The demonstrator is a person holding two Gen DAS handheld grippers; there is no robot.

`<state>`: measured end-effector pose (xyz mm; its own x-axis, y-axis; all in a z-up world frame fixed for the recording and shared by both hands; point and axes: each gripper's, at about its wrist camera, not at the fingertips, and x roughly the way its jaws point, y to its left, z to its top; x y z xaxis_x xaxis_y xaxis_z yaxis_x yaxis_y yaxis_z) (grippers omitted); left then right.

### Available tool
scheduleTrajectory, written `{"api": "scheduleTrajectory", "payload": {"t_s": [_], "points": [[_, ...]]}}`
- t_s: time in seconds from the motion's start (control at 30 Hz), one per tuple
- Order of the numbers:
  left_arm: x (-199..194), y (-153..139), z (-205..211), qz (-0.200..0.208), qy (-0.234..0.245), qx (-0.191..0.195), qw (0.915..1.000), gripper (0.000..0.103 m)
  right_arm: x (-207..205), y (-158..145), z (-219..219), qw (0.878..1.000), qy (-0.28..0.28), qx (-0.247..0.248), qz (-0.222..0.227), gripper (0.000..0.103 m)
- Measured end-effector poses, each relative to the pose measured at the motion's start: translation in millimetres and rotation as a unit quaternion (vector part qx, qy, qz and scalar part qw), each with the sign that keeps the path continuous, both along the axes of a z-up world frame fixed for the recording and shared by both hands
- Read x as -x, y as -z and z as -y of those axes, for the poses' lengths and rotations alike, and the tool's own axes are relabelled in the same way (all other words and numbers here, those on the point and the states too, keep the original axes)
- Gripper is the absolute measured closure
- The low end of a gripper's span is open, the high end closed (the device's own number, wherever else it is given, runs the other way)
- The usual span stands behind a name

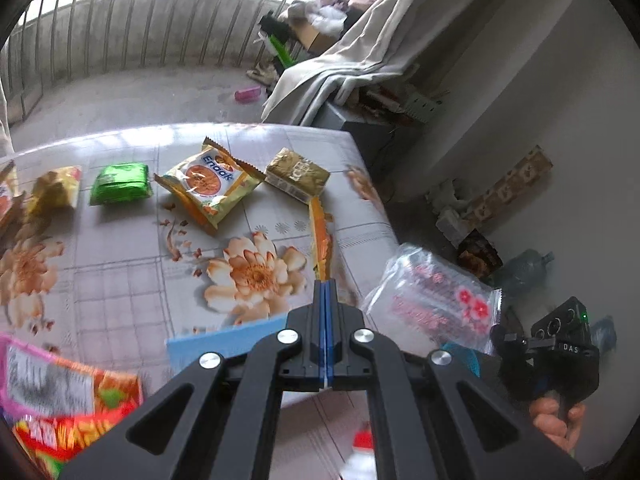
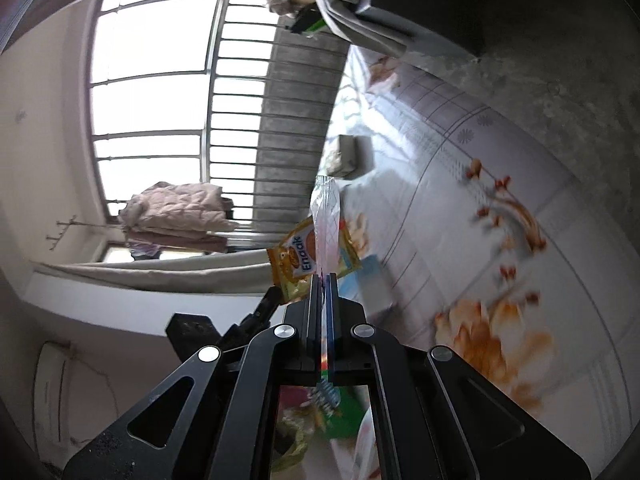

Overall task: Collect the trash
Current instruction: 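Grasp the clear plastic bag with the right tool while the left tool holds the wrapper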

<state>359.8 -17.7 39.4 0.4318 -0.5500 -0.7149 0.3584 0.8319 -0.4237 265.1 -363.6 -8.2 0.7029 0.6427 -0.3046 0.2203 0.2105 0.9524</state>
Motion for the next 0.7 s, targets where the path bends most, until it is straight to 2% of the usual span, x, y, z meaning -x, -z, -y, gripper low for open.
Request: {"api": "scheduleTrajectory", "payload": {"t_s": [0.13,0.3,0.4,0.7], "points": [[40,-15,-17,0.019,-0.012,0.026,0.9994,0.103,27,-4,4,1.0,0.004,-0.013,0.017,0.102],[96,-33,-31,0.076,-0.025,0.042,0.9959,0.103,67,3,8,0.999,0.012,-0.044,0.024,0.102],[127,-36,-34,0.084,-0.02,0.063,0.9943,0.103,93,11,11,0.997,0.032,-0.068,0.031,0.102],[188,-42,-15,0.11,0.008,0.056,0.9923,0.103,149,38,21,0.988,0.085,-0.125,0.033,0.102]]}}
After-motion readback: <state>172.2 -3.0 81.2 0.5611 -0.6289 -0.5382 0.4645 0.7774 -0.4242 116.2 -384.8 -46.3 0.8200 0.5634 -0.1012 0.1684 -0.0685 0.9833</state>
